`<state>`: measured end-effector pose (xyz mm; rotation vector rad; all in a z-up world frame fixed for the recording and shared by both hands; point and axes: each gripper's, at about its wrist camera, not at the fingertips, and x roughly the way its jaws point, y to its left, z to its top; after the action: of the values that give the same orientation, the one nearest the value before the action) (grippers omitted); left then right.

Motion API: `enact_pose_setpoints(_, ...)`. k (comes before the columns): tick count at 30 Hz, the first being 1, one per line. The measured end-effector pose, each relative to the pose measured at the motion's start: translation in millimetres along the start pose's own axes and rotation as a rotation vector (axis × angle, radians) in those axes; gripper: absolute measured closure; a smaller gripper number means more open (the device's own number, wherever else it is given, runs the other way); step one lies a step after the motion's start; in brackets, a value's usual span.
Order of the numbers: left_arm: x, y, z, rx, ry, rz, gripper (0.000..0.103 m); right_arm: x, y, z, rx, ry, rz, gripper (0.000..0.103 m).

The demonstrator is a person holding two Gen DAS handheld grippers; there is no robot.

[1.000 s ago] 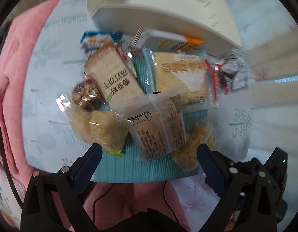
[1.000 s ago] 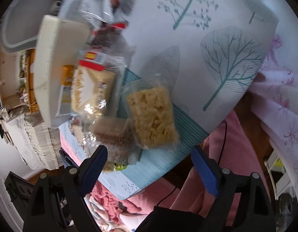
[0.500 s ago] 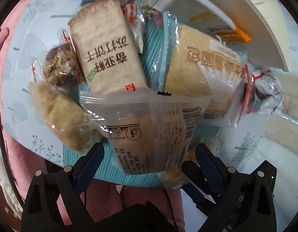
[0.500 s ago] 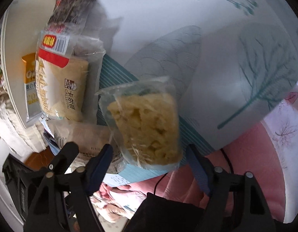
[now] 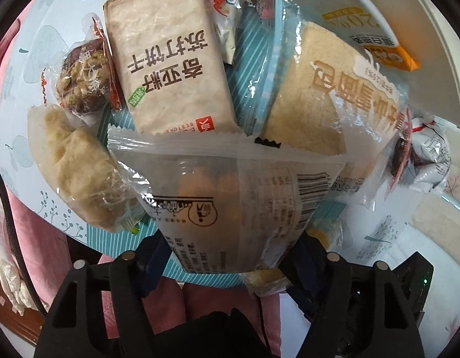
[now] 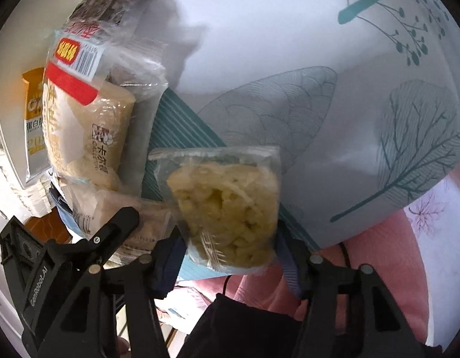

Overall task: Organize snacks
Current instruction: 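Grasp the labeled clear biscuit bag with left tool while right tool grasps the yellow cracker bag, then carry both bags into the white tray and open both tools to release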

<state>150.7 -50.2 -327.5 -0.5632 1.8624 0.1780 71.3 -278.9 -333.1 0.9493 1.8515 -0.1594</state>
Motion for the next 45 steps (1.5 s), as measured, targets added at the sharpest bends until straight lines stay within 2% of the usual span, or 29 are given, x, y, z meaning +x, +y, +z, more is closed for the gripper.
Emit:
enact_pose_setpoints(6,-20,23,-10,0.036,-0.026,0.000,0.036,3,1,-14,-0.003,-0.049,-0.012,0.047)
enact_pose_setpoints(18,-92,70,-42,0.183,-0.057,-0.054,0.036,-10,-1,-91,-0.033,-0.231,0.047,0.047)
enact_pose_setpoints(26,-152,104,-64,0.252,-0.144,-0.089,0.036,-37,16,-127,-0.132,-0.362,0.095,0.047)
enact_pose_setpoints(27,-155,103,-67,0.254,-0.154,-0.093,0.036,-48,18,-118,-0.144,-0.372,0.097,0.047)
enact_pose_setpoints(33,-185,86,-77,0.273,-0.235,-0.122,0.036,-80,37,-133,-0.250,-0.467,0.110,0.047)
enact_pose_setpoints(37,-206,70,-72,0.283,-0.307,-0.136,0.036,-101,58,-135,-0.320,-0.523,0.113,0.047)
enact_pose_setpoints(45,-260,36,-52,0.275,-0.454,-0.169,0.036,-137,103,-111,-0.458,-0.595,0.112,0.047)
